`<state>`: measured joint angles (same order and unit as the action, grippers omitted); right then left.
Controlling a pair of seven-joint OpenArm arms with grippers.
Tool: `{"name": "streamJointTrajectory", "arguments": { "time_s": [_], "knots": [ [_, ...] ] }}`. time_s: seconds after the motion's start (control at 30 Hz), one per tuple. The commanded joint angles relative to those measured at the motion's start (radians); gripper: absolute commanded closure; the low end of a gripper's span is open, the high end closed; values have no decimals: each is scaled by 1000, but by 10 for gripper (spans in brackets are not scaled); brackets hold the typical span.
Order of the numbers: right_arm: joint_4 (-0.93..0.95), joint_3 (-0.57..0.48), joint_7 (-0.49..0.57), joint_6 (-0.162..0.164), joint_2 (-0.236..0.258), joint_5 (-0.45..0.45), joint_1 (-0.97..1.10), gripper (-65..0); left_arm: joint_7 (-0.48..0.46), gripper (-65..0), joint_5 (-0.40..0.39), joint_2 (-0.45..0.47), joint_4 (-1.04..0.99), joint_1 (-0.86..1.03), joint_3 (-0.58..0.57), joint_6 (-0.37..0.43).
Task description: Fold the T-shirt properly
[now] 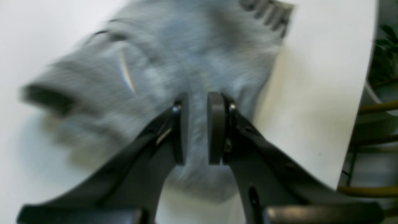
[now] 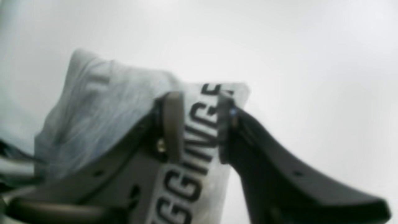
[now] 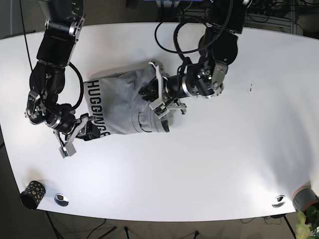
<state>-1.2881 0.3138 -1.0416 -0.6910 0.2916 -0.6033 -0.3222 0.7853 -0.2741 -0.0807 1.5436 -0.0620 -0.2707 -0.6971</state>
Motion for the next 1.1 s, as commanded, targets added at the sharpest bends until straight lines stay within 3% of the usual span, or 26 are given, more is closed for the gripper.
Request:
{"name": "streamJointTrajectory", "arguments": {
  "time_s": [0.0, 0.17, 0.27, 0.37, 0.5, 0.73, 0.93, 1.07],
  "knots": [
    [97, -2, 60, -7, 18, 4, -61, -113, -22, -90, 8, -54, -73, -54, -11, -1],
    [202, -43, 163, -7, 16, 167, -94, -109, -22, -90, 19, -76, -193, -101, -16, -1],
    [213, -49, 240, -7, -18, 265, -78, -106, -22, -90, 23, -76, -226, -121, -16, -1],
    [215, -49, 286, -7, -24, 317, -41, -105, -20, -90, 23, -55, -254, -123, -14, -1],
    [210, -49, 297, -7, -22, 320, -4, -103, -25, -99, 25, 19, -372, -163, -16, -1],
    [192, -48, 297, -7, -22, 320, 53, -101, -116, -162, 17, 140, -527, -224, -16, -1],
    [-23, -54, 271, -7, -36, 319, 163, -101, -112, -162, 16, 224, -495, -286, -14, -1],
    [-186, -54, 182, -7, -84, 325, 205, -101, -111, -160, 16, 278, -349, -301, -11, -1]
  ]
}}
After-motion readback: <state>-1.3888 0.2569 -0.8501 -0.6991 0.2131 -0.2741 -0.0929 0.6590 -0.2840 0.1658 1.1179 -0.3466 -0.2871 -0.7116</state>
